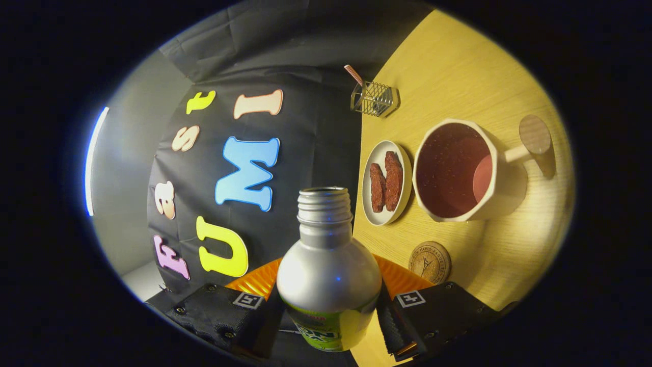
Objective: Take the bottle from table, then pour the juice into the cup, finally place the bottle on the coaster
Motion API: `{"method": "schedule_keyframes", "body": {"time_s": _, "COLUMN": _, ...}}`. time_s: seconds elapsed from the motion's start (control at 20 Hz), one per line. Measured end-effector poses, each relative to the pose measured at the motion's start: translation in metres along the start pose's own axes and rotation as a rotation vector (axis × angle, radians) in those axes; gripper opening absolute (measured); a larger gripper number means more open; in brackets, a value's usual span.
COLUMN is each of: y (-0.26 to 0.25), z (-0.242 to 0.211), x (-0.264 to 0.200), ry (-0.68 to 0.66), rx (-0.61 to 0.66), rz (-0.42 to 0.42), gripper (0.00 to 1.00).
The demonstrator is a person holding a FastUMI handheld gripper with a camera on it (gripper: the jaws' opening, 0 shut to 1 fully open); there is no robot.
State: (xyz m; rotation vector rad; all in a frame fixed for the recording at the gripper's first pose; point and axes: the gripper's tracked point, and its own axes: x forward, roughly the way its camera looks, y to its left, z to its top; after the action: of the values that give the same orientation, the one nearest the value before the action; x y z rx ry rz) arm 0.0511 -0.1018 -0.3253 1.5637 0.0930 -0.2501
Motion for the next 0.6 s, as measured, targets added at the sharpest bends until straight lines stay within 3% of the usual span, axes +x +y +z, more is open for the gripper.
{"method": "schedule_keyframes", "body": {"time_s": 0.6, "y": -0.007, "z": 0.003, "x": 0.013, "ry": -0.001, "rx": 0.209, "rz": -0.035, "gripper": 0.79}}
